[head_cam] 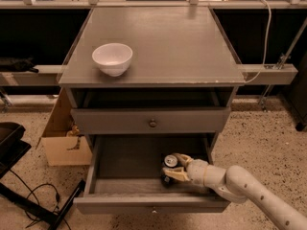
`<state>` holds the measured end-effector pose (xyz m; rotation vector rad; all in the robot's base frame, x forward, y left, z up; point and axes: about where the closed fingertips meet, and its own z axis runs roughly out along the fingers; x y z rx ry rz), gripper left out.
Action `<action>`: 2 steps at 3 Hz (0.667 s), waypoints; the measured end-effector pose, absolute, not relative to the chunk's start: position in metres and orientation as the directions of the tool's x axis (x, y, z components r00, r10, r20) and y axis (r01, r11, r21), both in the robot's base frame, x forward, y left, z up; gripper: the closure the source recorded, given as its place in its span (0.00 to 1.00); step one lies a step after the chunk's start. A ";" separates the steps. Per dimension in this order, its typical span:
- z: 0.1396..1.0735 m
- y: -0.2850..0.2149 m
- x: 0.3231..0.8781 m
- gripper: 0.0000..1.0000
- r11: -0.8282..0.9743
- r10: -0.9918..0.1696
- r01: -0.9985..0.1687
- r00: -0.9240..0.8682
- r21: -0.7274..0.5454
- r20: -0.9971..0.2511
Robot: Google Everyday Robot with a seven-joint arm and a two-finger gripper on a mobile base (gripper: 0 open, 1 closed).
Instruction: Place pepsi can into middle drawer
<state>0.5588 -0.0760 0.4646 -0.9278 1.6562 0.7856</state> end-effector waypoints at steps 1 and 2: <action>0.462 -0.075 0.559 0.81 0.487 -0.190 -0.872 -0.169 0.056 -0.967; 0.462 -0.075 0.559 0.50 0.487 -0.190 -0.872 -0.169 0.056 -0.967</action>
Offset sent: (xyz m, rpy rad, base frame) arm -0.0002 0.0012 -0.0027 0.0045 0.0024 -0.0003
